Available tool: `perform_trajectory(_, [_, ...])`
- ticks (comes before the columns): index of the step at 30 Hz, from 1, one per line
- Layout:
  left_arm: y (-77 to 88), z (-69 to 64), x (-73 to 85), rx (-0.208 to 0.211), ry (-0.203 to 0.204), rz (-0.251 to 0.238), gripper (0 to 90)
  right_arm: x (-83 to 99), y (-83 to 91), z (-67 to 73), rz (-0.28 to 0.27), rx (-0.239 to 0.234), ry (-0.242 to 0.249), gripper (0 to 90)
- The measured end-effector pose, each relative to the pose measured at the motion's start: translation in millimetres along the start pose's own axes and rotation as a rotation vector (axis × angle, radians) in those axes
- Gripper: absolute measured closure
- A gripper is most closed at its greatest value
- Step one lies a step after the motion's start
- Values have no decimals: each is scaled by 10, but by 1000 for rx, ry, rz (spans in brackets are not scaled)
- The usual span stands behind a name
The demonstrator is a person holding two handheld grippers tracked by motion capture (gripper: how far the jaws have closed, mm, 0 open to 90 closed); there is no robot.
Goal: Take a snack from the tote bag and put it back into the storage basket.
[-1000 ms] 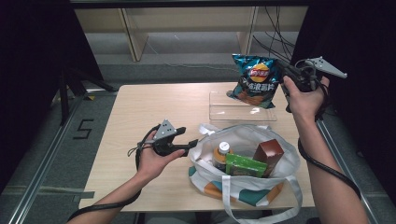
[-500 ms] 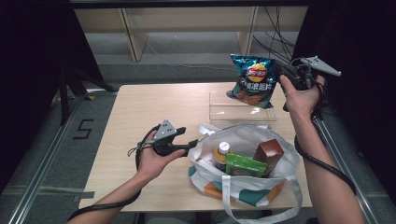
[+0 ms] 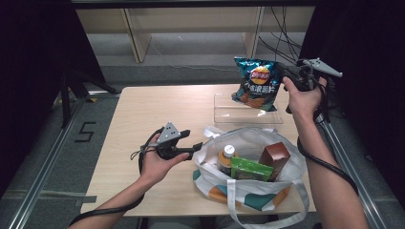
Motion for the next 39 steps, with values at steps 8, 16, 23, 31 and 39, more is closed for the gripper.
perform_trajectory(8, [4, -4, -4, -1, 4, -3, 317, 69, -51, -34, 19, 9, -17, 900])
perform_trajectory(16, [6, -12, -7, 1, -1, -4, 316, 132, -103, -88, 33, 33, -21, 900])
perform_trajectory(23, [1, -18, -3, 2, 0, -2, 316, 152, -138, -103, 31, 26, -26, 900])
perform_trajectory(31, [5, -15, -4, 4, -6, -2, 316, 181, -163, -97, 61, 37, -30, 900])
perform_trajectory(39, [3, -22, -1, 2, -3, -1, 316, 267, -207, -110, 83, 31, -20, 900])
Point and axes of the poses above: each handheld gripper's, and its own axes: y roughly backward along the jaws, x roughly out of its underside, z roughly to its left, the point moved 6 cm from there along -y, roughly forward along the jaws, and after that the axes turned 4 degrees about x, right-handed, at the moved point
